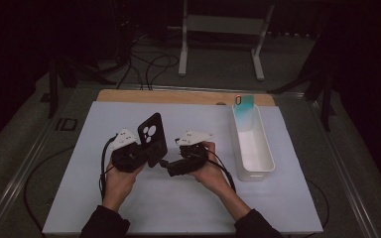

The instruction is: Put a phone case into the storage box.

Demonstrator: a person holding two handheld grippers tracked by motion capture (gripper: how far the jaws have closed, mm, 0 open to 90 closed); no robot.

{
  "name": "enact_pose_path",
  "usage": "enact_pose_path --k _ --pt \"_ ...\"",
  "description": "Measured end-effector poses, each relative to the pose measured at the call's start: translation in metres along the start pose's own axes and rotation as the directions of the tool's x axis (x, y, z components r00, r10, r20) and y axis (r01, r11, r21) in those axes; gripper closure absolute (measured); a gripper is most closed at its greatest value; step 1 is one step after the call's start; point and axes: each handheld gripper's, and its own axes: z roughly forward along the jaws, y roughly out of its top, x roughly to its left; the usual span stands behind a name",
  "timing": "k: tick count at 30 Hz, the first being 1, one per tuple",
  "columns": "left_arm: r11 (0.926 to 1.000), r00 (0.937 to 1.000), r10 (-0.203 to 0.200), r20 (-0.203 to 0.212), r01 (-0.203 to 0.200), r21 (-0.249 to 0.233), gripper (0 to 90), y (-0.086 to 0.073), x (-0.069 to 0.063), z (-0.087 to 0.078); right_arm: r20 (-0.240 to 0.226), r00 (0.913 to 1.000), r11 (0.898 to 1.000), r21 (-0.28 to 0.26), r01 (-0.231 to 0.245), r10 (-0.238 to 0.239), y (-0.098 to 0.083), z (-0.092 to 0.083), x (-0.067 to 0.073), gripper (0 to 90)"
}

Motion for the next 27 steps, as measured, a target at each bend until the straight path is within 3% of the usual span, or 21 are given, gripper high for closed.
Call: enact_pose_path --k 17,27 --pt "1.0 0.9999 -0.003 -0.011 0.003 0.005 85.9 -0.004 0.001 0.001 0.03 0.9995 1.0 -0.015 0.005 -0.005 0.007 -0.017 -0.009 9.1" --pt "0.9999 0.9999 -0.011 -0.009 0.011 0.01 85.9 -0.007 -0.001 0.005 0.037 0.9993 0.998 -0.068 0.003 0.0 0.025 -0.025 -0.007 8.4"
